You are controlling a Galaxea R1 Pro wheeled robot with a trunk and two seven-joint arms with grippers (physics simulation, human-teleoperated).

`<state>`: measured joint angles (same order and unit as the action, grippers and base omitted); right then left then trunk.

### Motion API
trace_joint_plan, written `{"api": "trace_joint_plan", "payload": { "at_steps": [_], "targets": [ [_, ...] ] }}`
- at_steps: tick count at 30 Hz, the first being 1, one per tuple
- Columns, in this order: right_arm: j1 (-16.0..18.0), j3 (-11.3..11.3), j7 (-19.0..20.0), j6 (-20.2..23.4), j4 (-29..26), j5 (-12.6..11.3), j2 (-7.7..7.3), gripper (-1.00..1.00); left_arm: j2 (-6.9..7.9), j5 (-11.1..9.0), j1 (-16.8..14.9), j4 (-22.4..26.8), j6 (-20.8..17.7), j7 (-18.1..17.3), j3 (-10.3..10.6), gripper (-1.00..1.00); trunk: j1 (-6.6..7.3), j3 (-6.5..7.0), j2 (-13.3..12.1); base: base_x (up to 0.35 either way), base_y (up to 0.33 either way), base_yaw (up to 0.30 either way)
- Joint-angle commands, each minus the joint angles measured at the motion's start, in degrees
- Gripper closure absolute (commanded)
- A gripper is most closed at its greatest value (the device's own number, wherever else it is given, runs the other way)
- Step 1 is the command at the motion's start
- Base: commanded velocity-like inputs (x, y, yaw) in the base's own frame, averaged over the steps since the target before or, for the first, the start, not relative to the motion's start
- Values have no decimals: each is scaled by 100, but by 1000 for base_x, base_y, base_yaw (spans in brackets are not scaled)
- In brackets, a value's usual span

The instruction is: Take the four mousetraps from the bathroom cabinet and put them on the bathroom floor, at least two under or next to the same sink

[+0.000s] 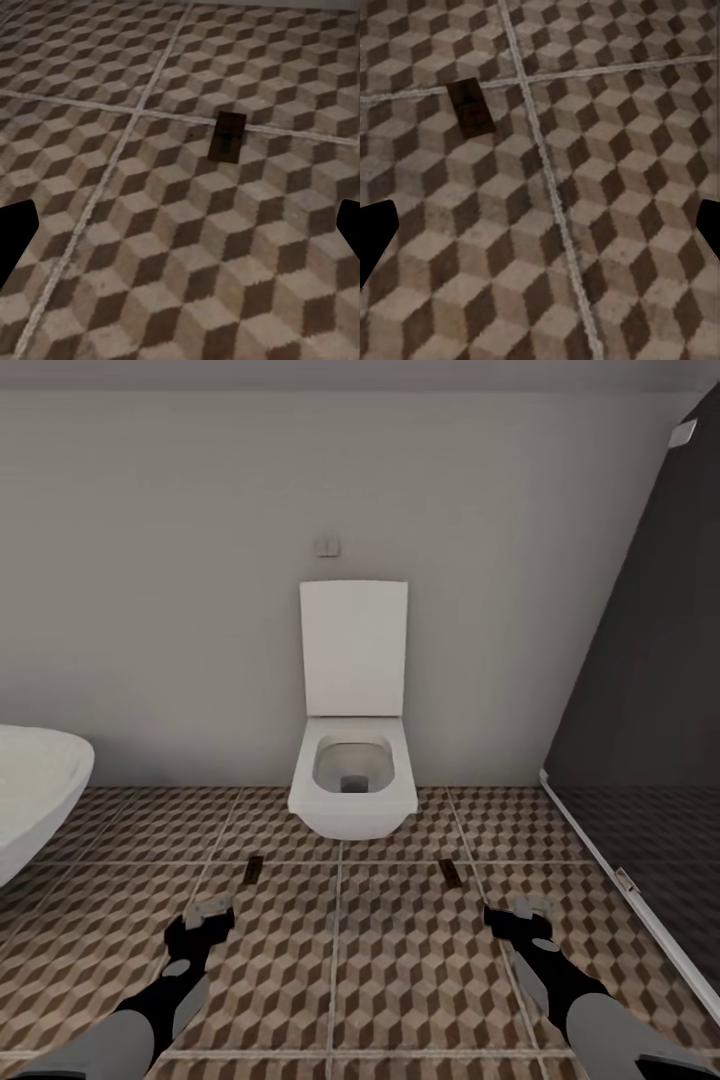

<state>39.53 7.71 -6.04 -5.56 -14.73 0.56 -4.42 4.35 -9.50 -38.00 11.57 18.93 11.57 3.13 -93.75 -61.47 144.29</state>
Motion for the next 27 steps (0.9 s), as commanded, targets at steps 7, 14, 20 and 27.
{"api": "trace_joint_plan", "payload": {
  "at_steps": [7, 14, 20, 27],
  "targets": [
    [2, 9, -9, 25, -1, 6, -10, -100, 9, -66, 2, -301, 350, 13, 33, -100, 19, 151, -8, 0, 0, 0],
    [2, 4, -1, 243, -3, 5, -10, -100, 2, -89, 9, -838, 555, -13, 33, -100, 37, 306, -17, 0, 0, 0],
    [2, 8, 5, 416, 38, -12, 23, -100, 8, -141, 30, -1061, 656, -50, 32, -100, 52, 439, -25, 0, 0, 0],
    [2, -5, 7, 462, 360, -14, 43, -100, 19, -359, 43, -1119, 690, -59, 32, -100, 71, 594, -35, 0, 0, 0]
  ]
}}
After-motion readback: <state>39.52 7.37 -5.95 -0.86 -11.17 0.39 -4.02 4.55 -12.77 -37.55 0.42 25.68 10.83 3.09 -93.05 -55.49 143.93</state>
